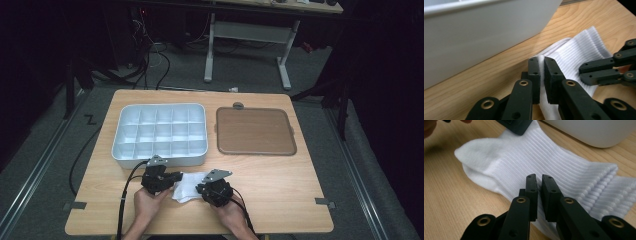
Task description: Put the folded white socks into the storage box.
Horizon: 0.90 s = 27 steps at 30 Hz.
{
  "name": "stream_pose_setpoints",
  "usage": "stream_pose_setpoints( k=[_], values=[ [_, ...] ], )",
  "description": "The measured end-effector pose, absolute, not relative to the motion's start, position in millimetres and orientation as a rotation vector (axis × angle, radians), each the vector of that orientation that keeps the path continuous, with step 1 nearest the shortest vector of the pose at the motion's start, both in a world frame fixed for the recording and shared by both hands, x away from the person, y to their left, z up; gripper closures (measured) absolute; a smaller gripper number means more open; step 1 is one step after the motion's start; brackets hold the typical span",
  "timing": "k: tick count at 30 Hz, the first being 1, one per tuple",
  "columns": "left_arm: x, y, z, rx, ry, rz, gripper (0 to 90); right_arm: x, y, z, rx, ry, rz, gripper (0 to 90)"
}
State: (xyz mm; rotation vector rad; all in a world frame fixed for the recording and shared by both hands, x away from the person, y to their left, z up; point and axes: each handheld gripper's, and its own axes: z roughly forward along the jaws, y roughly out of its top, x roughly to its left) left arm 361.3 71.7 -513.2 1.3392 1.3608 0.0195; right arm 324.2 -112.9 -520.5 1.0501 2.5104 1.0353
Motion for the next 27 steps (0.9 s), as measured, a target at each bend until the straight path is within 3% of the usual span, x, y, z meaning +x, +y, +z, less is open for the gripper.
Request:
stream_pose_setpoints(
  k=[11,27],
  values=[
    [354,74,-506,1.341,1.352,0.016,84.9,328,-106,-505,1.016,2.490,1.053,85.2],
    [347,81,-494,1.332,1.330,0.004,85.1,347,-88,-516,1.021,2.548,0.987,88.4]
  ],
)
